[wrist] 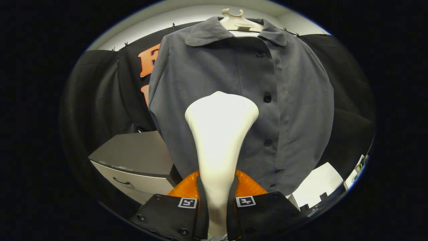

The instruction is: Iron the clothes twice with a garment steamer, once on the left side and once on the right side.

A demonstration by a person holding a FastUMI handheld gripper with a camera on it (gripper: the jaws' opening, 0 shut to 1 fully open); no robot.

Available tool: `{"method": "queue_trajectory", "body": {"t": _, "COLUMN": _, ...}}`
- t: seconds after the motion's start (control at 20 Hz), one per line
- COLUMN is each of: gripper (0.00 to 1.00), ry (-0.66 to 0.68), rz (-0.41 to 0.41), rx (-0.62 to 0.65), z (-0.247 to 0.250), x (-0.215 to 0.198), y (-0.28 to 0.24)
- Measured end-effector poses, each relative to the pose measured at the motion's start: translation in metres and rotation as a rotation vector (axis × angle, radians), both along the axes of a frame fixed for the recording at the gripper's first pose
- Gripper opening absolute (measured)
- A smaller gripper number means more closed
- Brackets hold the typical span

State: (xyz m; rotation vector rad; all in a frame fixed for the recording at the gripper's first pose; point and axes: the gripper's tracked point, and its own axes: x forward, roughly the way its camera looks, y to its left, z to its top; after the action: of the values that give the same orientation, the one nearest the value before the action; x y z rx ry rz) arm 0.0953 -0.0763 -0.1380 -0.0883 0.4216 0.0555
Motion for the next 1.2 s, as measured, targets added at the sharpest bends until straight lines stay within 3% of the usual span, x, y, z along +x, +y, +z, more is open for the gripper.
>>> {"method": "queue_trajectory", "body": {"t": 0.7, "gripper": 0.28, "ry": 0.136, "rz": 0.001, "rx": 0.007, "z": -0.12, "x": -0.028, "y": -0.028}}
{"method": "queue_trajectory", "body": {"t": 0.95, "gripper": 0.28, "ry": 0.136, "rz": 0.007, "rx": 0.01, "z": -0.113, "x": -0.038, "y": -0.03}}
{"method": "queue_trajectory", "body": {"t": 1.2, "gripper": 0.29, "ry": 0.09, "rz": 0.036, "rx": 0.029, "z": -0.056, "x": -0.046, "y": -0.03}}
